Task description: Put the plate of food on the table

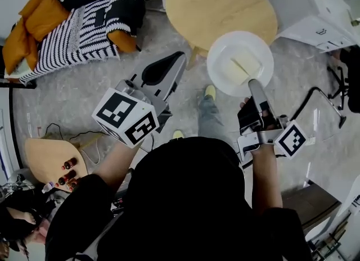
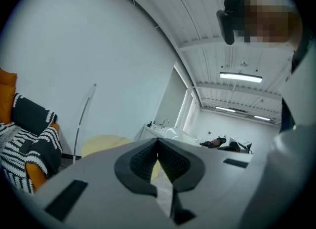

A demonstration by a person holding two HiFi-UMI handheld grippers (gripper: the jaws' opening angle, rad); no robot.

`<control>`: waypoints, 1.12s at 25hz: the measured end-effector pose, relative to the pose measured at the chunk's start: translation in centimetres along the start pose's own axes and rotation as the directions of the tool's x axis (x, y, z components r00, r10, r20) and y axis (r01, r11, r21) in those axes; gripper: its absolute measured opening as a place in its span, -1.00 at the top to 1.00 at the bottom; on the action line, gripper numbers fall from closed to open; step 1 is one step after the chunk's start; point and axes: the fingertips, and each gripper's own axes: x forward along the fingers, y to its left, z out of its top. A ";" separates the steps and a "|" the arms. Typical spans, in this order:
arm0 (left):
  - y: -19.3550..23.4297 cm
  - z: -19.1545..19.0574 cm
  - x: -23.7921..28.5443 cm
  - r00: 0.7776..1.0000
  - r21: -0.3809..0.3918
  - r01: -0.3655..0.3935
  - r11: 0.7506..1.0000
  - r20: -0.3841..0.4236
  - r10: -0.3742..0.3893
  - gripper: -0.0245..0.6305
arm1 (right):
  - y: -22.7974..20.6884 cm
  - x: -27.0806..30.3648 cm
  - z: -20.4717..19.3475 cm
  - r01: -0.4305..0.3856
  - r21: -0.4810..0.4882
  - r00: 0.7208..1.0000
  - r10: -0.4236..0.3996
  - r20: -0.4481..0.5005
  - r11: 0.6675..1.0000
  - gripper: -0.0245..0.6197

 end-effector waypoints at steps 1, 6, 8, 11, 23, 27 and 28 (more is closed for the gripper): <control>0.2 0.0 1.1 1.000 -0.002 0.002 1.000 -0.006 -0.002 0.90 | -0.6 0.4 0.7 0.005 0.008 1.000 -0.005 -0.001 1.000 0.85; 2.2 -0.3 4.7 0.999 -0.014 -0.005 1.000 -0.033 0.004 0.90 | -3.3 2.9 2.9 0.031 0.040 0.999 -0.031 -0.016 0.999 0.85; 3.2 -0.3 5.6 0.999 -0.030 -0.021 0.999 -0.044 0.019 0.90 | -4.0 4.0 3.6 0.042 0.044 0.999 -0.041 -0.024 0.998 0.85; 4.1 0.1 7.4 0.998 -0.033 -0.035 0.999 -0.059 0.033 0.90 | -4.6 5.5 5.0 0.043 0.063 0.999 -0.041 -0.034 0.997 0.85; 7.7 1.2 20.6 0.989 -0.058 -0.088 0.994 -0.127 0.080 0.90 | -11.0 11.7 14.3 0.093 0.146 0.992 -0.079 -0.095 0.985 0.85; 7.4 1.6 20.3 0.987 -0.049 -0.101 0.994 -0.127 0.094 0.90 | -10.6 11.7 14.1 0.078 0.151 0.992 -0.062 -0.108 0.985 0.85; 7.3 1.7 20.3 0.987 -0.046 -0.104 0.994 -0.128 0.097 0.90 | -10.4 11.8 14.0 0.073 0.154 0.992 -0.056 -0.112 0.985 0.85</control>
